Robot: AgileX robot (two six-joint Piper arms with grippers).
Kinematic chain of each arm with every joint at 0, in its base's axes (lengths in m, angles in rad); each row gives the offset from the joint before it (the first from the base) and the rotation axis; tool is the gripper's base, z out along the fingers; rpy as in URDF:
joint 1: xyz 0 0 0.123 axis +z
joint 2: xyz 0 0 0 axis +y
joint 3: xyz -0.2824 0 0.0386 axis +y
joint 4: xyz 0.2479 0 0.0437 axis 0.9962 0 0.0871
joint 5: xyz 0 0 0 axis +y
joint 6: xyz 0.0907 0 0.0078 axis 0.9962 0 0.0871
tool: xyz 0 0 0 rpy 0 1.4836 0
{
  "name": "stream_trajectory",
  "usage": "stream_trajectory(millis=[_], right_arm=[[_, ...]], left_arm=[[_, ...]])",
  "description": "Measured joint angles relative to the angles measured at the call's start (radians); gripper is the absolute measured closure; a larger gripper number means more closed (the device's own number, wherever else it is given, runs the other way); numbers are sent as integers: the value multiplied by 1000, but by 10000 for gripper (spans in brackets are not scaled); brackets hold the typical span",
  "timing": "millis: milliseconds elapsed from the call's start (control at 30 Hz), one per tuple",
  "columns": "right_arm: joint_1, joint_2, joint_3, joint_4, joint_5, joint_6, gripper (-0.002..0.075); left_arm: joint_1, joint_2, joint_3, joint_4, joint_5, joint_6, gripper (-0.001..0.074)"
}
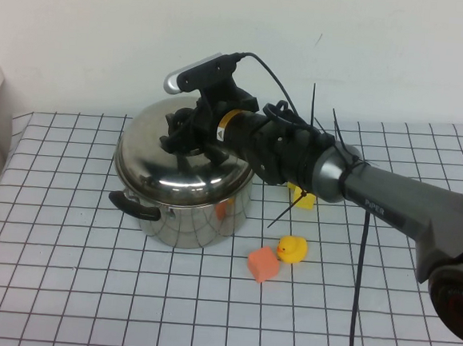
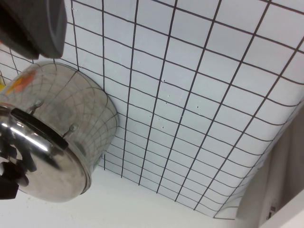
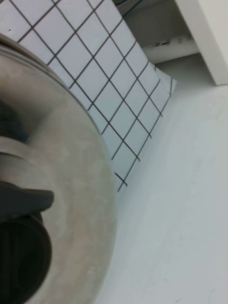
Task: Cover the pot
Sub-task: Place the pot lid on the pot
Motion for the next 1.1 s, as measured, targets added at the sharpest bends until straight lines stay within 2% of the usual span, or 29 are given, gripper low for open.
stream_trajectory(millis=[233, 400, 1100], right_arm=[[0, 0, 0, 2, 0, 0, 285], [2, 0, 0, 2, 8, 0, 371], [2, -14, -2, 2, 77, -8, 372]], left_arm=[[0, 0, 0, 0, 0, 0, 738], [0, 0, 0, 0, 0, 0, 738], [0, 0, 0, 0, 0, -5, 738]])
